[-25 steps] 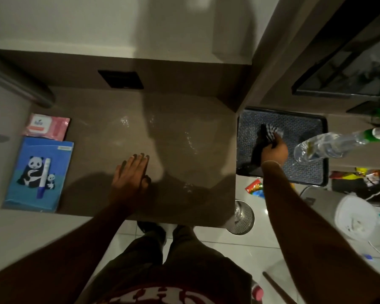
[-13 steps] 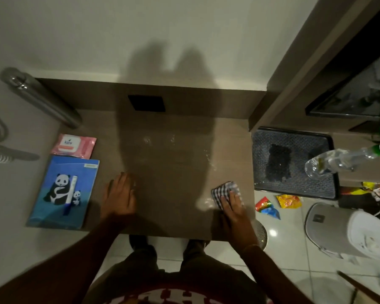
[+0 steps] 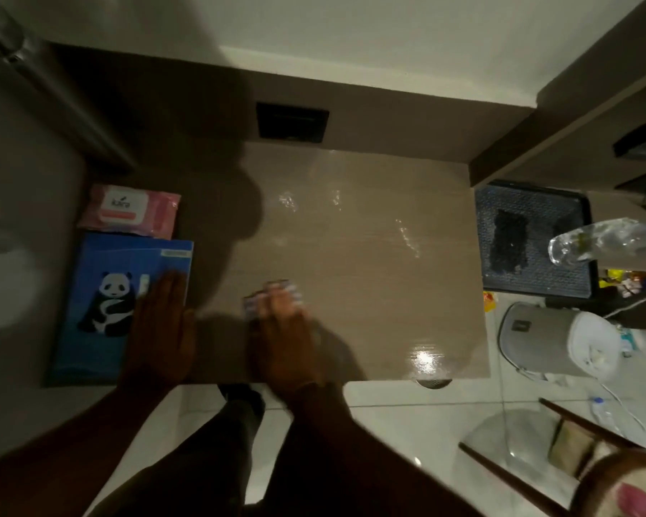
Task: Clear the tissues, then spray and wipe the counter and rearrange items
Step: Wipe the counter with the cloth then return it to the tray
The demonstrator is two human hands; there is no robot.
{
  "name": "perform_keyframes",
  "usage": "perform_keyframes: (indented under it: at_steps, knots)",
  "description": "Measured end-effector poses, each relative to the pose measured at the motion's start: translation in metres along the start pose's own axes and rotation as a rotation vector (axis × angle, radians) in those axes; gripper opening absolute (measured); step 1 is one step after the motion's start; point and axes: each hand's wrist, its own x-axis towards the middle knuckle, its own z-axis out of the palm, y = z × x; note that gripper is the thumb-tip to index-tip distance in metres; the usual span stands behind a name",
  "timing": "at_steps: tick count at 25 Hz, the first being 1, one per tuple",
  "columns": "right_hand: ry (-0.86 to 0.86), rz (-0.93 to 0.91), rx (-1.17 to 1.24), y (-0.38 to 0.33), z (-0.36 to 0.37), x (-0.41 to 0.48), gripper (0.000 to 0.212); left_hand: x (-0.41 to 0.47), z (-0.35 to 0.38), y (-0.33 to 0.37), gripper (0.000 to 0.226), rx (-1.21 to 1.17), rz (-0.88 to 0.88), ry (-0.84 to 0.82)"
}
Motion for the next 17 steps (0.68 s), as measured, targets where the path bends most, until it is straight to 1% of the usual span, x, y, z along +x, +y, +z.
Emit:
perform_keyframes:
  at_steps: [1,3,5,6,7,8,10,11,12,14,17]
  knots:
    - [-0.002,-0.060,-0.009,-0.031,0.015,0.003,0.070,0.000,0.003,-0.004,0.064,-0.001,0.025,-0.006]
    - [0.018,-0.051,-0.027,-0.053,0.034,0.002,0.077,0.001,0.008,-0.007,0.064,0.049,0.056,0.019]
    - [0.022,-0.053,-0.041,-0.036,0.032,-0.017,0.078,0.005,0.007,-0.007,0.065,0.101,0.020,0.029]
    - [0.019,-0.024,-0.029,-0.017,0.026,-0.031,0.075,0.006,0.006,-0.010,0.066,0.131,0.007,0.026]
    - [0.039,0.051,-0.022,0.010,0.017,-0.045,0.071,0.007,0.007,-0.016,0.067,0.168,0.006,0.023]
    - [0.073,0.166,-0.040,0.042,0.004,-0.059,0.067,0.008,0.007,-0.024,0.069,0.207,0.008,0.022]
    - [0.160,0.477,-0.076,0.107,-0.024,-0.086,0.060,0.005,0.006,-0.037,0.069,0.250,0.014,0.050]
    - [0.186,0.636,-0.067,0.137,-0.040,-0.095,0.059,0.003,0.004,-0.041,0.069,0.271,0.023,0.064]
    - [0.204,0.755,-0.046,0.159,-0.054,-0.098,0.060,0.002,0.000,-0.045,0.068,0.304,0.037,0.073]
    - [0.255,0.867,-0.020,0.189,-0.073,-0.079,0.061,0.005,-0.007,-0.048,0.066,0.354,0.050,0.077]
    - [0.290,0.974,-0.014,0.202,-0.091,-0.018,0.062,0.011,-0.012,-0.042,0.060,0.329,0.097,0.080]
